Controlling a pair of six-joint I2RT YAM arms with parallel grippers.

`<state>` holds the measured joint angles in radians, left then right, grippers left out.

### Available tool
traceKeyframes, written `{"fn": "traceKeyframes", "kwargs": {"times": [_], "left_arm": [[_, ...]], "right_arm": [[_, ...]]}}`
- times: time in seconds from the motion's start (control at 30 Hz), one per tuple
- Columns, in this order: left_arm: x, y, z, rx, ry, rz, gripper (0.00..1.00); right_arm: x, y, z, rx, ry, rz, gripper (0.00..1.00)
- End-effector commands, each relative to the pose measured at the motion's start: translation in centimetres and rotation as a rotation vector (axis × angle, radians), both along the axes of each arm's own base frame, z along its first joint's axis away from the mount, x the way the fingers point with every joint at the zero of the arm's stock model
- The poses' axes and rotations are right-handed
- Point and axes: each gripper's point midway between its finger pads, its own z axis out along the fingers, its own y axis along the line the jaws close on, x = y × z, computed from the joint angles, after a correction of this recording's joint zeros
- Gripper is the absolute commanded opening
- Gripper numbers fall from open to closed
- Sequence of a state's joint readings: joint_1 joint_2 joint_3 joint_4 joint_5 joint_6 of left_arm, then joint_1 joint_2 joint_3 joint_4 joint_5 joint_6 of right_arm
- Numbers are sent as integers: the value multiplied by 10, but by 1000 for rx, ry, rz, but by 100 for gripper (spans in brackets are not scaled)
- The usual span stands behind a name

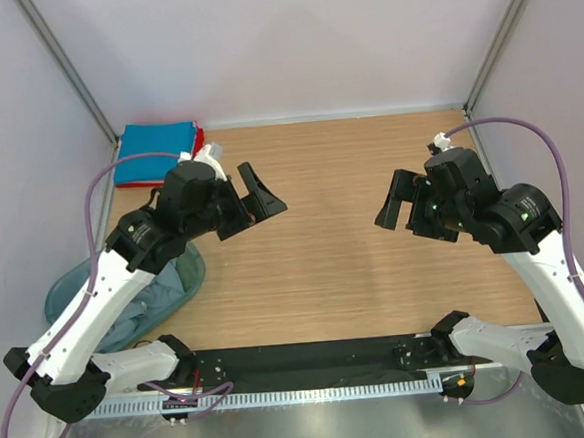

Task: Fold and stack the t-shirts
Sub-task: Grab the tshirt from the pile

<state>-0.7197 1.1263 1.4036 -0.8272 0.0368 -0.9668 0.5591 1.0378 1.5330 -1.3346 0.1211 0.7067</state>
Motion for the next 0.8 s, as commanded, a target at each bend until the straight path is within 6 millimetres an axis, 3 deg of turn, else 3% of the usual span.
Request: {"fn": "traceKeyframes", "kwargs": {"times": [0.0, 0.17, 0.33, 0.37, 0.57, 0.67, 0.77], "left_arm": [[6, 35, 10, 82, -21, 151, 97], [17, 110, -10, 178, 80, 528, 99], [3, 204, -75, 253, 299, 912, 93], [-5, 225, -98, 259, 365, 994, 91], [-26, 272, -174, 273, 544, 1208, 84], [-36, 301, -189, 349, 585, 1349, 84], [-37, 328, -189, 429, 547, 1476, 85]], "right_arm": [[-3, -7, 1, -32, -19, 15, 100], [-4, -8, 6, -32, -34, 19, 100], [-5, -11, 7, -52, -38, 28, 100], [-7, -12, 10, -49, -48, 29, 100], [-13, -17, 17, -35, -107, 48, 100], [-19, -19, 13, -41, -94, 58, 100], [-24, -21, 11, -39, -86, 62, 100]]}}
